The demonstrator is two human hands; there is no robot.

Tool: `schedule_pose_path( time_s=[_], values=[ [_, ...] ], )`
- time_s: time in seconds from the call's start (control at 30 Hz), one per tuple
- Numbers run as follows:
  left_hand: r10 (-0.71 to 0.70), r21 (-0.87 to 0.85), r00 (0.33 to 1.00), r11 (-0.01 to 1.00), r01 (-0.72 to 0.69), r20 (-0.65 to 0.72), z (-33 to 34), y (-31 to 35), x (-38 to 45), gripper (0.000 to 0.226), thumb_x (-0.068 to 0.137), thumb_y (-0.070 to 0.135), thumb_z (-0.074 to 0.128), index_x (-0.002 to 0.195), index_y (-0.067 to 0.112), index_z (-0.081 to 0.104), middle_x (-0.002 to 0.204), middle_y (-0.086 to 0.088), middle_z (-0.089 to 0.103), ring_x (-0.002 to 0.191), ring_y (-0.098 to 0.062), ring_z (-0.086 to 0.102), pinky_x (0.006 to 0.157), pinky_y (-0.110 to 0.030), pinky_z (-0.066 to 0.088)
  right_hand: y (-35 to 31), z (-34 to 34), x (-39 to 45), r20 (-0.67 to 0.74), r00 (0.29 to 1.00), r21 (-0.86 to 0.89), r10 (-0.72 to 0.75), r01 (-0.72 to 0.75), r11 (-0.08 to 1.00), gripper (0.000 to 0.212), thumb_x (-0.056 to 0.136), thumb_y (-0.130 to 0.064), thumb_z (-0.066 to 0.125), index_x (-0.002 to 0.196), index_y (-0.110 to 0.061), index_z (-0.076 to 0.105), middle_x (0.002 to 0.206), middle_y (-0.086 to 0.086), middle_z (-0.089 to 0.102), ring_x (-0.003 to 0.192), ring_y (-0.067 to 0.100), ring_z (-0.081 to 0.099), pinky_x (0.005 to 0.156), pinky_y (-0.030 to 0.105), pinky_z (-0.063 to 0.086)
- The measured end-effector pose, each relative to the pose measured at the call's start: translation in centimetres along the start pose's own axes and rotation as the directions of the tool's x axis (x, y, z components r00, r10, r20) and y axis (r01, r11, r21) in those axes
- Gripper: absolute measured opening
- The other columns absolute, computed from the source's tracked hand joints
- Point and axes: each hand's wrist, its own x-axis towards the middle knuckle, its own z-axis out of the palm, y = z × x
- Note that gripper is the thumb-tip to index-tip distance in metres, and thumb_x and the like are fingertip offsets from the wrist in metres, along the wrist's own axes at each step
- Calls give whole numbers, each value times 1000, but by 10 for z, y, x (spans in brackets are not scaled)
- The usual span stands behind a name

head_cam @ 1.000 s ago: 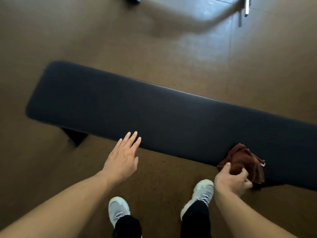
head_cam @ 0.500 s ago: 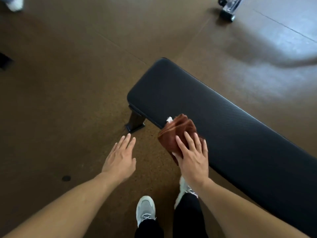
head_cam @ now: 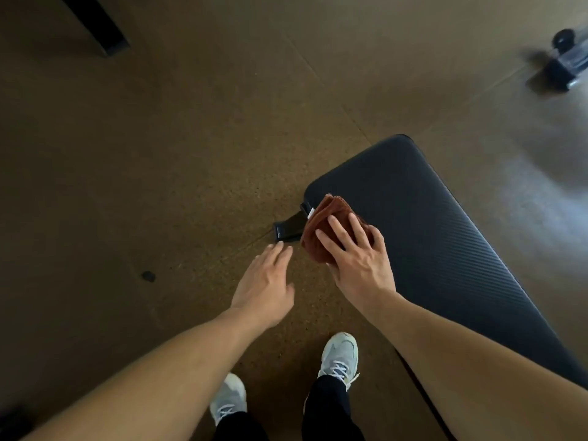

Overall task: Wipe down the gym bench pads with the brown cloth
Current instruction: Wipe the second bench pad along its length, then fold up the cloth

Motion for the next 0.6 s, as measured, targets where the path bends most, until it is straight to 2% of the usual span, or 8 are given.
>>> schedule_pose_path(
  time_s=[0.1,0.23,0.33,0.4,0.43,0.47,0.53,0.6],
  values=[
    [-41,-46,999,998,41,3,3,-6,-6,76,103,28,58,163,25,12,173,1,9,158,-18,7,127,-38,12,-8,-11,26,8,1000,-4,-18,18,1000,64,92,-35,72,151,-35,48,163,3,39,148,38,34,111,58,35],
    [-102,-148,995,984,104,22,11,-29,-19,76,103,28,58,163,24,11,172,1,11,158,-17,11,128,-37,16,-21,-24,43,-88,996,78,12,-5,997,51,93,-31,71,142,-29,60,152,1,54,131,35,49,96,54,43],
    [-136,-202,991,970,137,18,19,-52,-35,85,101,31,61,164,23,5,172,0,14,157,-17,16,127,-35,17,-56,-30,44,-64,996,135,-56,65,989,50,94,-37,68,142,-26,59,145,-1,61,119,31,58,95,50,48],
    [-172,-284,985,945,165,-1,24,-70,-53,95,97,37,68,164,26,1,171,1,14,156,-17,18,125,-34,16,-100,-28,41,111,992,237,-64,36,971,49,96,-41,64,144,-31,56,140,-6,63,118,24,60,97,45,50],
    [-197,-330,980,926,183,-10,26,-80,-62,101,94,40,71,164,28,-1,171,3,15,156,-17,19,125,-36,17,-124,-28,40,238,971,320,-29,-51,946,46,98,-42,63,142,-34,56,133,-8,66,115,19,62,96,40,52],
    [-221,-363,975,910,198,-21,28,-90,-71,105,91,44,73,163,29,-1,170,4,16,156,-16,20,125,-37,19,-148,-28,40,381,925,419,5,-177,891,41,99,-42,63,139,-35,58,123,-10,69,107,14,65,92,36,55],
    [-270,-390,962,891,231,-47,31,-121,-91,105,88,49,75,163,28,4,168,4,20,154,-17,24,126,-39,24,-198,-25,41,622,783,510,-13,-392,766,27,100,-44,62,125,-34,67,105,-11,71,93,8,67,89,33,57],
    [-310,-392,946,885,250,-98,32,-154,-108,88,89,51,71,159,28,23,161,3,32,147,-20,35,122,-39,31,-232,-27,39,709,703,505,-47,-459,731,21,99,-55,59,105,-38,70,104,-8,73,93,11,67,92,36,55]
  ],
)
